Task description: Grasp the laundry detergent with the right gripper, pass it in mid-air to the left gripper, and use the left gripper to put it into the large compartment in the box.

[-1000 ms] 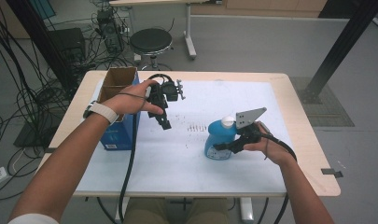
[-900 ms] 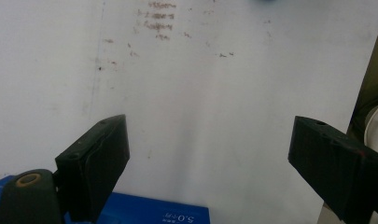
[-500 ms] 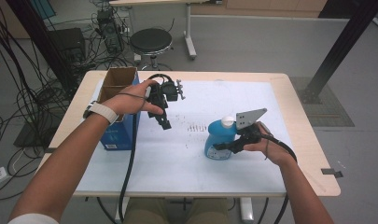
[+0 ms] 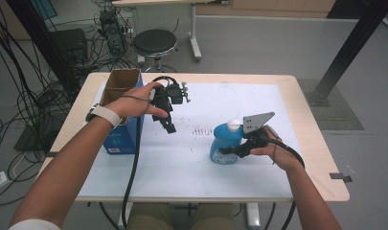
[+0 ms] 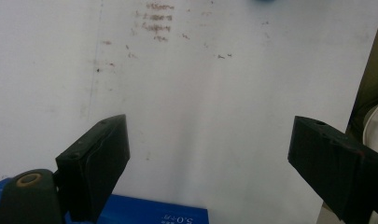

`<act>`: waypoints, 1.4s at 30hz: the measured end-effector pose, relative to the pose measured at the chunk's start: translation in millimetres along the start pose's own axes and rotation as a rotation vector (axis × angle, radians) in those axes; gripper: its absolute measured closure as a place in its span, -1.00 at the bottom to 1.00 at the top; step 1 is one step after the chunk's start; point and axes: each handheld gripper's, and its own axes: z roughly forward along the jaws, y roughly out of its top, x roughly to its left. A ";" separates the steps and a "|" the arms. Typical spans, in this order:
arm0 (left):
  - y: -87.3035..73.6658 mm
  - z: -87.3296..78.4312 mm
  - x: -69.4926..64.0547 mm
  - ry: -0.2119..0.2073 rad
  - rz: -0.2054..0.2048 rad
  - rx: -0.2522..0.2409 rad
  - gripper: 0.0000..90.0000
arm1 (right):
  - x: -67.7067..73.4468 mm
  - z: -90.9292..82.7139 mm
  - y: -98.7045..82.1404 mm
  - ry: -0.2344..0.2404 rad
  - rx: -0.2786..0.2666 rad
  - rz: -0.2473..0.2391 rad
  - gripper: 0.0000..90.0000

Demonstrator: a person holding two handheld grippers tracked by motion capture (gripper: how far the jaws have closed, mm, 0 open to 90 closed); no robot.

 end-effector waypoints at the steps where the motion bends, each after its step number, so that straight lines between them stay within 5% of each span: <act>1: 0.0 0.0 0.0 0.000 0.000 0.000 -0.71 | 0.0 0.0 0.0 0.000 0.000 0.000 -0.05; 42: -0.1 -1.7 -1.5 0.003 -0.003 0.001 -0.71 | -1.5 -0.1 0.9 0.004 0.010 0.026 -0.04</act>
